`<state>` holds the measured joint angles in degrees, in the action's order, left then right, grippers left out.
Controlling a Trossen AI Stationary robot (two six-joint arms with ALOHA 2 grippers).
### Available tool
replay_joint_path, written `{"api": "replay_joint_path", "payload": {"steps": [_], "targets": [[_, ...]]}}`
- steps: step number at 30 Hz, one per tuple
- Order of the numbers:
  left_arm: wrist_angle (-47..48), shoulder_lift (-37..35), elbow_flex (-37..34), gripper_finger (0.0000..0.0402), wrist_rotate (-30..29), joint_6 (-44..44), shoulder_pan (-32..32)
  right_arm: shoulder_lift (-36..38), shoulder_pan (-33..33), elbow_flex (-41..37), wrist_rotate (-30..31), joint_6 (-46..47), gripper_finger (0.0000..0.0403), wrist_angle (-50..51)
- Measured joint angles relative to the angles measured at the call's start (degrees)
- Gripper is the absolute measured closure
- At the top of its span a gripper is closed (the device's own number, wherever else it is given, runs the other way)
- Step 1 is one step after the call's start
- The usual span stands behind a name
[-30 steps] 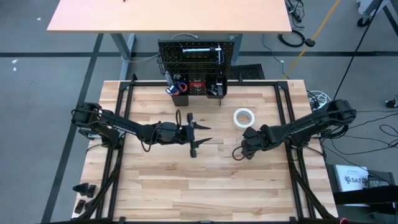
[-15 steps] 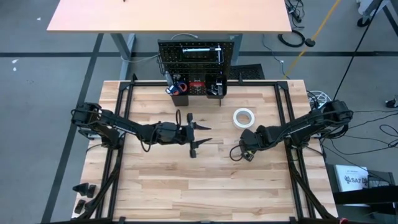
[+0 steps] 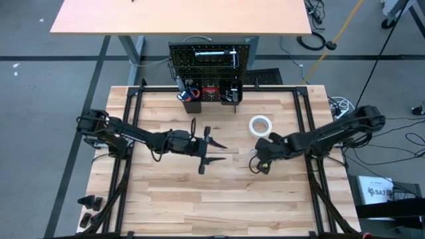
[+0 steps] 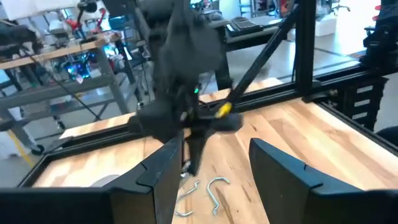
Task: Hang tools onto peg board
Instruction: Put the socket into the right black bin on the peg board
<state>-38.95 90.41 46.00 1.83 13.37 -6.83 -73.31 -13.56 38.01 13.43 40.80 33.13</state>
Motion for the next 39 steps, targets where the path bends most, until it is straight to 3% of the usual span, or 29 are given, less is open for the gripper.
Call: {"api": "replay_joint_path", "payload": {"steps": [4,8,15,24,39], "targets": [[0.2,0.7,0.0,0.0213,4.8,2.9,-0.1,2.8,-2.2,0.5,0.4,-5.4,0.0324,-11.1],[0.4,2.6,0.0,0.0213,9.4,11.2,-1.4,3.3,-3.9,0.6,-3.9,-11.3,0.0324,-23.8],[0.5,6.7,1.3,0.0213,6.7,26.9,-5.0,1.8,-5.1,0.6,-10.4,-13.3,0.0324,-31.2],[0.3,8.7,3.7,0.0213,7.7,27.4,-5.7,-4.4,-5.3,0.6,-18.4,-15.7,0.0324,-42.1],[-1.2,13.7,7.0,0.0213,8.7,25.9,-5.8,-6.4,-4.1,0.7,-19.8,-16.0,0.0324,-46.7]]}}
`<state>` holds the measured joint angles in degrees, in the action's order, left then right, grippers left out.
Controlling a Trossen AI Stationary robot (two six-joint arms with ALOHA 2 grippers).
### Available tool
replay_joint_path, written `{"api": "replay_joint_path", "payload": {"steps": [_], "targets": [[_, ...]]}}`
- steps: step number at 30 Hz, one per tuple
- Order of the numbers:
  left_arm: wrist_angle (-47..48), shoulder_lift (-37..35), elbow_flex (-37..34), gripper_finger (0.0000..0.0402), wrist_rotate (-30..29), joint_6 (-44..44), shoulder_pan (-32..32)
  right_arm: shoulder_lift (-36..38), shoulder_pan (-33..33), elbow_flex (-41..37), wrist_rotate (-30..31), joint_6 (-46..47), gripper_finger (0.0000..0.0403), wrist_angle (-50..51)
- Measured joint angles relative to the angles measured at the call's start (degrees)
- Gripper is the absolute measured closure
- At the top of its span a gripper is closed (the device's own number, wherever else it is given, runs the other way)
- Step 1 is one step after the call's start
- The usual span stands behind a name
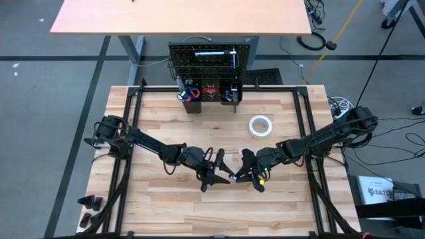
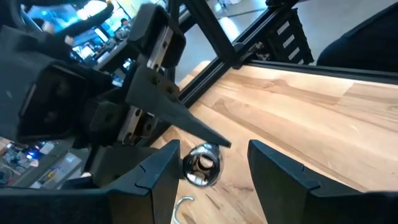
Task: Hang tools onto peg board
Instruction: Put the socket into the right black bin on the peg board
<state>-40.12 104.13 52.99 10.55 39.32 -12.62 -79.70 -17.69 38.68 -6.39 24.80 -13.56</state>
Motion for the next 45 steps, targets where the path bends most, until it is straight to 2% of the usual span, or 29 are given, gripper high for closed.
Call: {"api": "replay_joint_path", "payload": {"steps": [8,16,20,26,33,35,41,45], "targets": [[0.2,3.6,3.0,0.0213,-0.1,-0.1,0.0,0.0,0.0,0.0,0.0,0.0,0.0324,0.0],[0.1,3.6,3.2,0.0217,-0.1,-0.2,0.0,0.0,0.0,0.0,0.0,-0.1,0.0324,0.5],[0.1,3.6,3.2,0.0251,-0.6,-0.2,0.0,0.0,0.0,0.0,0.0,-0.2,0.0324,0.5],[0.3,3.6,3.1,0.0338,-2.8,-0.3,-0.1,0.0,0.0,0.0,0.0,-0.5,0.0324,1.0],[0.4,3.6,3.1,0.0345,-3.0,0.0,0.0,0.0,0.0,0.0,0.2,-1.9,0.0324,0.9],[0.4,3.6,3.1,0.0345,-3.2,0.0,0.0,0.0,0.0,0.0,0.4,-1.9,0.0297,0.9],[0.6,3.6,3.1,0.0347,-5.6,0.2,0.3,0.6,0.2,0.0,0.4,-1.9,0.0159,6.3],[3.9,3.3,3.1,0.0347,-7.2,0.6,0.1,3.2,1.7,0.0,1.0,-1.1,0.0111,12.7]]}}
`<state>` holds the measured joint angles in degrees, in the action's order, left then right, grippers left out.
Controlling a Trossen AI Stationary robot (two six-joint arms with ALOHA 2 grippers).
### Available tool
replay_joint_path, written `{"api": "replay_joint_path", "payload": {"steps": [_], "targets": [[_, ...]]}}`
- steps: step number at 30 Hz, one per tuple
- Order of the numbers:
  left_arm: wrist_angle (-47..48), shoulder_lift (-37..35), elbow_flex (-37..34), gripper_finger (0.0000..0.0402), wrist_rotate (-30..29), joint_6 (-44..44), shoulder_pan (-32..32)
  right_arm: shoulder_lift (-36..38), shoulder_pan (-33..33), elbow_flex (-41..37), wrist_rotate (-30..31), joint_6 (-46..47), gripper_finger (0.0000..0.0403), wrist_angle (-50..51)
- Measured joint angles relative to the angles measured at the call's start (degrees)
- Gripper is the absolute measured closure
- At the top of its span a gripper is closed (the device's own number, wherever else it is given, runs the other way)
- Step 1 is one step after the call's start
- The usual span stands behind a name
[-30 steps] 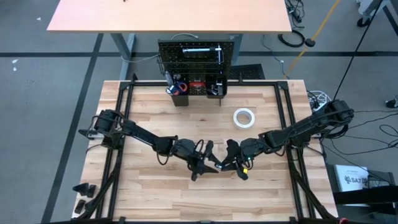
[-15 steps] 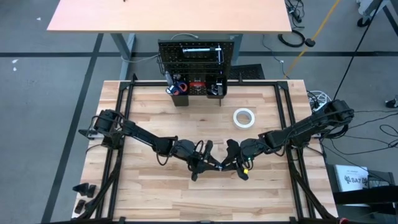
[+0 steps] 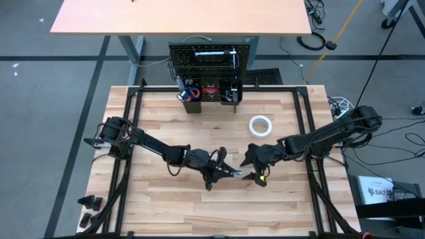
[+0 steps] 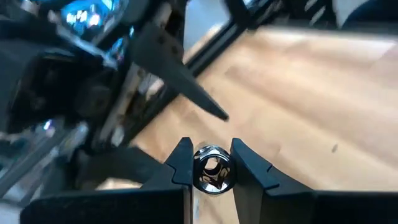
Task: Hang tools onto peg board
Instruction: Put the socket into the right black bin on the peg board
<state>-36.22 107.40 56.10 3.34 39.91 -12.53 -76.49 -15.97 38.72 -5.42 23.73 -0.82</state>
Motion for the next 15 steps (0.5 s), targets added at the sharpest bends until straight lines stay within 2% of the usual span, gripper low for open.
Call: {"api": "replay_joint_path", "payload": {"steps": [7,13,15], "targets": [[2.3,-1.6,0.0,0.0347,-15.1,0.2,0.2,6.4,0.9,0.0,9.8,1.7,0.0096,13.4],[-0.9,-2.7,2.3,0.0347,-29.8,6.8,1.7,10.1,1.0,0.0,21.2,1.7,0.0095,19.5],[-2.2,-2.7,4.3,0.0347,-32.0,10.2,2.7,10.7,1.0,0.0,22.9,1.7,0.0095,20.3]]}}
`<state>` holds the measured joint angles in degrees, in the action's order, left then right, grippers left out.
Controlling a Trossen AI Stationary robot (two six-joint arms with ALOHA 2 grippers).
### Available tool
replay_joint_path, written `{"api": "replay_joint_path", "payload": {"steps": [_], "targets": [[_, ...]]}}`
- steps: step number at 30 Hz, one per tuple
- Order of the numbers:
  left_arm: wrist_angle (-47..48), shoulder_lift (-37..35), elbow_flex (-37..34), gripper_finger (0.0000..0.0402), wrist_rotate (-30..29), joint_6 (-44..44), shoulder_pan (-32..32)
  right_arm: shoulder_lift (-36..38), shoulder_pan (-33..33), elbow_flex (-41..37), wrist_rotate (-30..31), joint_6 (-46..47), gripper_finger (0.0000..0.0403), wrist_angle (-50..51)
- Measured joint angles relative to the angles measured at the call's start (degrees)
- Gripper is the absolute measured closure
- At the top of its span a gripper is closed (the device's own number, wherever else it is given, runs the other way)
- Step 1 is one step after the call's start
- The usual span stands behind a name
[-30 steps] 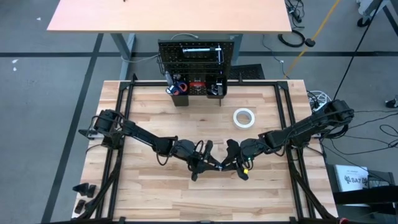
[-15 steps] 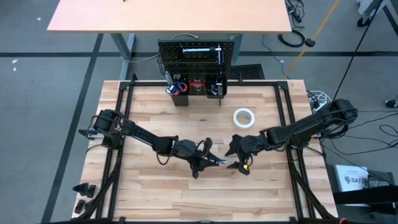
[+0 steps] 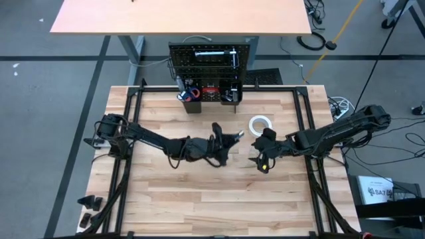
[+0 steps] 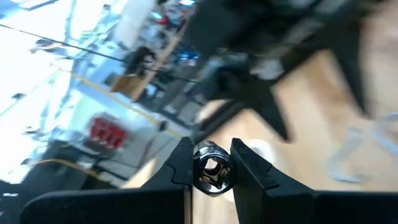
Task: Hang tools onto peg board
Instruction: Put the socket into the right black bin on the peg board
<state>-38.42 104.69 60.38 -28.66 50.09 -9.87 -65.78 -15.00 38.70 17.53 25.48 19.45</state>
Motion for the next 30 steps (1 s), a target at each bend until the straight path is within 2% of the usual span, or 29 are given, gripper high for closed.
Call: {"api": "replay_joint_path", "payload": {"steps": [11,21,30], "targets": [[0.3,0.0,7.7,0.0347,-8.3,10.7,7.0,0.1,0.0,0.0,0.7,3.9,0.0095,7.7],[1.5,0.0,9.4,0.0347,-8.5,10.3,15.5,0.1,0.0,0.0,0.8,3.8,0.0094,7.6],[1.9,0.0,9.4,0.0347,-5.7,10.2,18.4,0.0,0.1,0.0,3.4,3.6,0.0094,7.3]]}}
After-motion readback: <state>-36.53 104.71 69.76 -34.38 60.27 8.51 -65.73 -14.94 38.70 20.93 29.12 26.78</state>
